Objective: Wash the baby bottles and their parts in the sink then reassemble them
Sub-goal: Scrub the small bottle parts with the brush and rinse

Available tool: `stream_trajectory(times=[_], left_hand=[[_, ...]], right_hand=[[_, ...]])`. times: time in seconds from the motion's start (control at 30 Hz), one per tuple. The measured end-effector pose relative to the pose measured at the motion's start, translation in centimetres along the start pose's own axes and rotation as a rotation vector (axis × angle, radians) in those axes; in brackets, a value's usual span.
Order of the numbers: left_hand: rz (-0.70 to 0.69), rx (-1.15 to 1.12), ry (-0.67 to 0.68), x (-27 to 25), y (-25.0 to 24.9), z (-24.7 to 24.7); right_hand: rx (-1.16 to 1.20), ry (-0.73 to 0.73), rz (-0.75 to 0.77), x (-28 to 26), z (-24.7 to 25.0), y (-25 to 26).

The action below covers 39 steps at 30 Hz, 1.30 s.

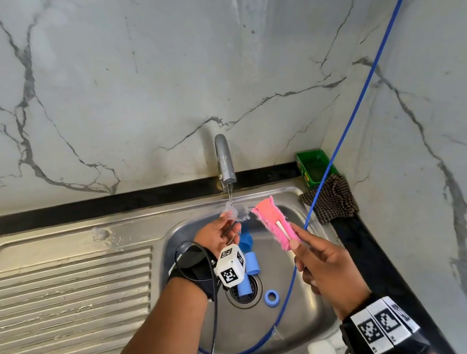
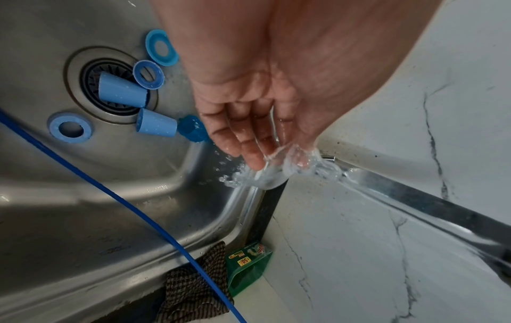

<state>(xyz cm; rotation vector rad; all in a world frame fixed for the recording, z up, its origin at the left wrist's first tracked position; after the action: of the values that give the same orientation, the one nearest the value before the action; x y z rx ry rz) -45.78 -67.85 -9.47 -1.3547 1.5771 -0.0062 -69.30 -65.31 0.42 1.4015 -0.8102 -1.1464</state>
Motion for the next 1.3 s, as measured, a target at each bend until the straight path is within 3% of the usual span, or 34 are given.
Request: stream_trajectory(times=[0.17,0.5,0.7,0.87,1.0,1.1,1.23,1.3], left_hand=[[-0.015,0.044,0.032,0.5,0.1,-0.2],[-0.038,-0.077,-0.042,-0.5,0.4,-1.2],[-0.040,-0.307,0.034,-6.1,1.7,-3.9],[-0.132,-0.440,0.033,-9.5,3.5,-5.1],[-0.157,-0.511,0.038,-11.6,3.6,-4.6],[-0.209,-0.501,0.016,-12.3,3.4,-3.8],[-0.239,-0.365,0.032,-13.1,3.2,-2.6],[-0.292,-0.307,0.062,-13.6,2.8,-1.8]], right_hand=[[0.015,-0.014,0.005,1.2,0.9,-0.8],[-0.057,0.039,0.048,4.2,2.3,-2.1],[-0.302,0.140,0.292,5.2,1.8,-0.5],[-0.506,0.186,0.594,4.3,-1.1,0.8],[-0.574,0.050,0.690,3.5,-1.9,1.5],[-0.573,0.127,0.820,1.2,-3.6,1.9],[-0.643,0.004,0.759,0.8,-3.5,2.0],[-0.668,0.066,0.784,-0.6,-4.8,2.1]])
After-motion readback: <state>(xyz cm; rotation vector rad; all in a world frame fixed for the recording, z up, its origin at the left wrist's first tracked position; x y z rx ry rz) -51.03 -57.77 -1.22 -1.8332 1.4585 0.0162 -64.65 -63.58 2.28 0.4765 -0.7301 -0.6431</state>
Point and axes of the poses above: each hand's wrist, its own x-axis towards the middle knuckle, its own z-axis out of the back of the hand, y = z × x, the point moved 4 cm from there along x, towards the middle knuckle
